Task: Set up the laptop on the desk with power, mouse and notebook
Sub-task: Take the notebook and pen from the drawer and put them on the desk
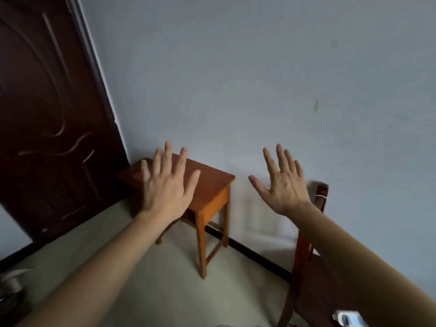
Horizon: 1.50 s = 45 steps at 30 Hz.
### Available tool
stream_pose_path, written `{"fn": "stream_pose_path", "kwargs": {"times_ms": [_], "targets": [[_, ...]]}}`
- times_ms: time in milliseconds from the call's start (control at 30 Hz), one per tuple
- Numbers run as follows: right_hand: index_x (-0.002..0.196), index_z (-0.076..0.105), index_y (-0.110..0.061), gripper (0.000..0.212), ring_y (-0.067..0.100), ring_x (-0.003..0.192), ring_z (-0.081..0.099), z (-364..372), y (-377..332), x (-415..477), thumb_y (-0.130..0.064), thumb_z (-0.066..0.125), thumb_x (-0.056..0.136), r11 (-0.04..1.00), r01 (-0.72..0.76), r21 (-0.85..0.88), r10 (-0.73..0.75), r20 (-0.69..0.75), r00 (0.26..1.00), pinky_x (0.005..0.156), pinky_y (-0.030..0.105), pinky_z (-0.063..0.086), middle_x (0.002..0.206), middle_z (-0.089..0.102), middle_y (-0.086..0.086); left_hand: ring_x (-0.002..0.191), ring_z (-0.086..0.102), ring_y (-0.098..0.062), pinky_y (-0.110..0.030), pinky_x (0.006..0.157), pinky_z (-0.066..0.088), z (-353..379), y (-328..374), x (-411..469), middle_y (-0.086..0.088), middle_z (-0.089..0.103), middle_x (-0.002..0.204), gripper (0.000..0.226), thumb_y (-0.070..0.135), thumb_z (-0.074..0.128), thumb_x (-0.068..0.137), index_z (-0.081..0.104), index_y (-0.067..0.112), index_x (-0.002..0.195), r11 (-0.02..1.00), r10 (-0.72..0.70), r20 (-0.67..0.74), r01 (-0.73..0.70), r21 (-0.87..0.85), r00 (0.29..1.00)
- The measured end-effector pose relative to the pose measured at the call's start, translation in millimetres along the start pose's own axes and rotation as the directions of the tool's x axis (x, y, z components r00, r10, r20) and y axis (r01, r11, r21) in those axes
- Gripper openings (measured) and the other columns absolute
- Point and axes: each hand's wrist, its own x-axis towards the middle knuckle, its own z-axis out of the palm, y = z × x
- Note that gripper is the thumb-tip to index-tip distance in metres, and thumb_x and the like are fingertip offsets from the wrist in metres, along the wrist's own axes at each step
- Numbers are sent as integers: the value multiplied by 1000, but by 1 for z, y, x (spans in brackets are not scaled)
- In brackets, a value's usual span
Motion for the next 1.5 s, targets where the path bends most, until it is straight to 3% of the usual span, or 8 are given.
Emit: {"fn": "stream_pose_path", "kwargs": {"times_ms": [200,400,667,867,1033,1200,1500], "targets": [[159,-3,-31,83,30,154,-2,130,-140,113,-78,10,92,972,223,77,-230,95,969,124,52,8,168,-4,11,145,27,-39,-66,110,27,75,-156,35,-21,29,159,71,60,20,97,33,18,152,976,-198,79,189,107,977],[157,-9,-33,83,30,154,-6,232,-235,231,-80,3,91,943,287,167,-313,158,937,123,50,2,167,-9,8,148,20,-36,-63,113,25,114,-276,115,-19,21,162,74,62,12,95,23,20,156,943,-287,107,261,207,952],[156,-7,-37,81,29,154,-5,310,-409,391,-82,7,90,871,385,305,-443,153,883,121,50,3,168,-6,6,144,29,-40,-64,109,30,128,-453,205,-23,29,158,68,56,24,99,33,16,153,887,-396,-10,385,255,918],[157,-2,-35,80,32,154,0,375,-538,462,-79,11,91,824,508,252,-551,142,822,116,47,-1,168,0,7,144,28,-40,-64,109,30,163,-589,239,-22,29,158,70,59,21,98,32,17,153,837,-510,-41,506,207,859],[157,-5,-33,79,33,154,-2,436,-629,520,-74,13,93,875,435,214,-473,183,862,118,47,-1,168,-4,10,147,23,-38,-63,112,28,199,-718,298,-21,25,160,73,64,13,97,26,20,155,860,-491,32,478,179,871],[158,-9,-31,79,33,154,-2,466,-675,573,-69,23,96,931,313,189,-347,188,919,122,49,6,167,-6,12,147,25,-36,-62,112,29,228,-803,373,-19,25,160,72,62,15,98,26,20,154,923,-364,82,347,163,928],[160,-3,-25,83,30,154,4,513,-694,664,-65,33,97,988,124,94,-136,131,982,123,46,13,168,1,12,150,17,-32,-55,117,21,322,-868,510,-16,16,164,70,61,16,99,17,23,157,985,-170,152,164,53,974]]}}
